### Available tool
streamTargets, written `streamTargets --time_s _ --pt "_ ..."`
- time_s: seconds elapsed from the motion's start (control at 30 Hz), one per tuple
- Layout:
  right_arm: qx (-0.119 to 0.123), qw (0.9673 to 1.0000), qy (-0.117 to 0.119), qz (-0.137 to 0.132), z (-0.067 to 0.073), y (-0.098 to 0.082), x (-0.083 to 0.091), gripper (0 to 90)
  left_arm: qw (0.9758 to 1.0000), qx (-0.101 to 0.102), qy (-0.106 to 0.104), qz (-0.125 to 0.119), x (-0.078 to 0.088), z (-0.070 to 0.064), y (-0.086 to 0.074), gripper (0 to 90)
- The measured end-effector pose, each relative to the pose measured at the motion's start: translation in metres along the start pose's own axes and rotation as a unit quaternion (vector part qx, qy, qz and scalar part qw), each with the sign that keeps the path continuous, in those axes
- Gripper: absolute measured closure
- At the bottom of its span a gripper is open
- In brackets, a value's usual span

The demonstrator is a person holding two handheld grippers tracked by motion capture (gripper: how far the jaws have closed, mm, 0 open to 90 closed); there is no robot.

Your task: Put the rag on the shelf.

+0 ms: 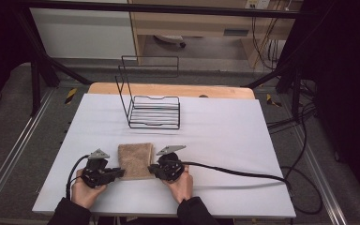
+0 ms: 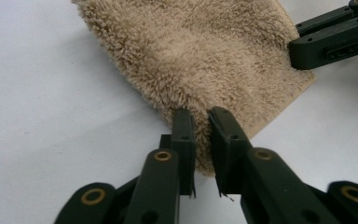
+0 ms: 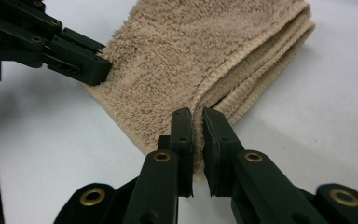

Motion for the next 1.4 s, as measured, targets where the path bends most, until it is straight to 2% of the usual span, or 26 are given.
streamTargets --time_s 0.03,0.13,0.23,0.33,0.47,0.5,0.57,0.63,0.8,0.9,1.03,1.07,1.13,1.23,1.33,1.37,1.4 --pt "0.0 1.0 0.0 0.0 0.0 0.0 0.0 81.5 1.0 -0.003 0.001 -0.001 0.0 0.0 0.0 79.1" --pt "0.007 0.9999 -0.009 -0.001 -0.002 -0.001 0.0 73.3 0.9999 -0.007 0.007 -0.005 0.001 0.001 0.0 71.0" --pt "0.02 0.9996 -0.014 -0.013 -0.004 0.003 0.005 62.5 0.9996 -0.005 0.015 -0.024 0.006 0.004 0.003 59.5" --pt "0.032 0.9991 -0.016 -0.025 -0.008 0.007 0.013 49.0 0.998 0.002 0.027 -0.057 0.014 0.011 0.013 45.9" --pt "0.046 0.9986 -0.013 -0.023 -0.011 0.013 0.022 36.8 0.9969 0.012 0.028 -0.073 0.016 0.019 0.022 31.9" --pt "0.046 0.9986 -0.013 -0.023 -0.011 0.013 0.022 36.8 0.9968 0.011 0.028 -0.075 0.015 0.021 0.024 31.9" --pt "0.052 0.9981 -0.011 -0.03 -0.012 0.014 0.026 31.0 0.9968 0.014 0.029 -0.073 0.012 0.024 0.028 26.0" --pt "0.06 0.9975 -0.015 -0.035 -0.014 0.015 0.031 25.8 0.9968 0.013 0.033 -0.072 0.008 0.027 0.031 23.9" --pt "0.056 0.9977 -0.02 -0.032 -0.021 0.015 0.038 14.1 0.9971 0.014 0.034 -0.066 -0.006 0.032 0.041 18.2" --pt "0.054 0.9979 -0.023 -0.028 -0.024 0.013 0.041 10.7 0.9967 0.022 0.044 -0.065 -0.013 0.038 0.047 19.0" --pt "0.045 0.9983 -0.028 -0.025 -0.029 0.009 0.046 6.4 0.9956 0.044 0.052 -0.065 -0.02 0.047 0.052 29.9" --pt "0.045 0.9983 -0.028 -0.025 -0.029 0.009 0.046 6.4 0.9953 0.049 0.053 -0.064 -0.022 0.049 0.053 29.9" --pt "0.041 0.9984 -0.028 -0.026 -0.031 0.008 0.046 6.2 0.995 0.059 0.057 -0.056 -0.027 0.051 0.053 35.0" --pt "0.038 0.9985 -0.028 -0.028 -0.032 0.006 0.048 6.2 0.9947 0.06 0.064 -0.054 -0.032 0.053 0.053 41.7" --pt "0.037 0.9984 -0.03 -0.029 -0.033 0.006 0.049 5.7 0.995 0.061 0.061 -0.049 -0.037 0.053 0.053 51.5" --pt "0.038 0.9984 -0.028 -0.031 -0.033 0.006 0.048 6.0 0.9953 0.061 0.059 -0.047 -0.039 0.052 0.053 57.8" --pt "0.038 0.9984 -0.028 -0.031 -0.033 0.006 0.048 6.0 0.9955 0.061 0.057 -0.044 -0.041 0.051 0.053 57.8"
Point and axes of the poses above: each handheld gripper's, and its own axes: x roughly backward along the jaws, y roughly out of its top, z roughly to its left, the point moved 3 cm from there along -x, roughly forward along the jaws, and after that the axes turned 13 degrees about y, right-handed, at the moved point
